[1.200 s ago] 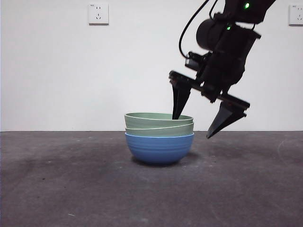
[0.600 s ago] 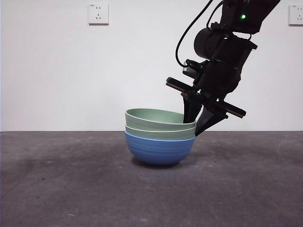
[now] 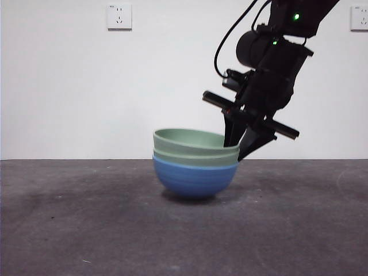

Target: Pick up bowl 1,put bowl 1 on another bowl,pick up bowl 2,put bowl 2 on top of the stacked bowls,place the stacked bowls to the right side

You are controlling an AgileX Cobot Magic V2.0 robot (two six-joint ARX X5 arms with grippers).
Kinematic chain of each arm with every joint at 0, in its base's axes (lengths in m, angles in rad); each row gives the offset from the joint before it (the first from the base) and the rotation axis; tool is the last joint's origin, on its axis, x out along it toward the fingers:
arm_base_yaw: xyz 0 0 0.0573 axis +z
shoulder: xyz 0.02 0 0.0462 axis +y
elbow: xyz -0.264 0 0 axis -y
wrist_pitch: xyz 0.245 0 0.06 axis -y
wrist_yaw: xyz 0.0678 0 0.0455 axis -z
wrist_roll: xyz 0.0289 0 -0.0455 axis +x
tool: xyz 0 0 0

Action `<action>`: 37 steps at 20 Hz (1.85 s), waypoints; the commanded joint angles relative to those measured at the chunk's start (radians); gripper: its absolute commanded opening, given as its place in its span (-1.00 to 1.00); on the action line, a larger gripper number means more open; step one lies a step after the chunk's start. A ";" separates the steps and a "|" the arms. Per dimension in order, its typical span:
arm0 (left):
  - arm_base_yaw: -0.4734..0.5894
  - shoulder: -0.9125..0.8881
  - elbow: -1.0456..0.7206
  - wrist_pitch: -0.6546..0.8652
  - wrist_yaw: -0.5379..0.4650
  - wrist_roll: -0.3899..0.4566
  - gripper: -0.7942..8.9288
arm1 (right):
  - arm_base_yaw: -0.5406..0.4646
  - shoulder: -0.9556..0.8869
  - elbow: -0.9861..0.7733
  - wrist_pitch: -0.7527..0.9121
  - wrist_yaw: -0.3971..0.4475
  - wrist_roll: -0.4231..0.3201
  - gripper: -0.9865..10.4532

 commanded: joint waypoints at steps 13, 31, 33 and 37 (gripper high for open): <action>-0.003 -0.001 0.000 0.018 0.002 0.012 -0.11 | -0.316 -0.084 -0.001 -0.062 0.032 -0.076 -0.86; -0.002 -0.001 0.000 0.017 0.002 0.011 -0.11 | -0.372 0.041 -0.001 -0.148 0.081 -0.128 -0.56; -0.002 -0.001 0.000 0.018 0.002 0.011 -0.11 | -0.372 0.042 -0.001 -0.141 0.080 -0.128 -0.47; -0.002 -0.001 0.000 0.018 0.001 0.011 -0.11 | -0.372 0.042 -0.001 -0.135 0.074 -0.128 -0.41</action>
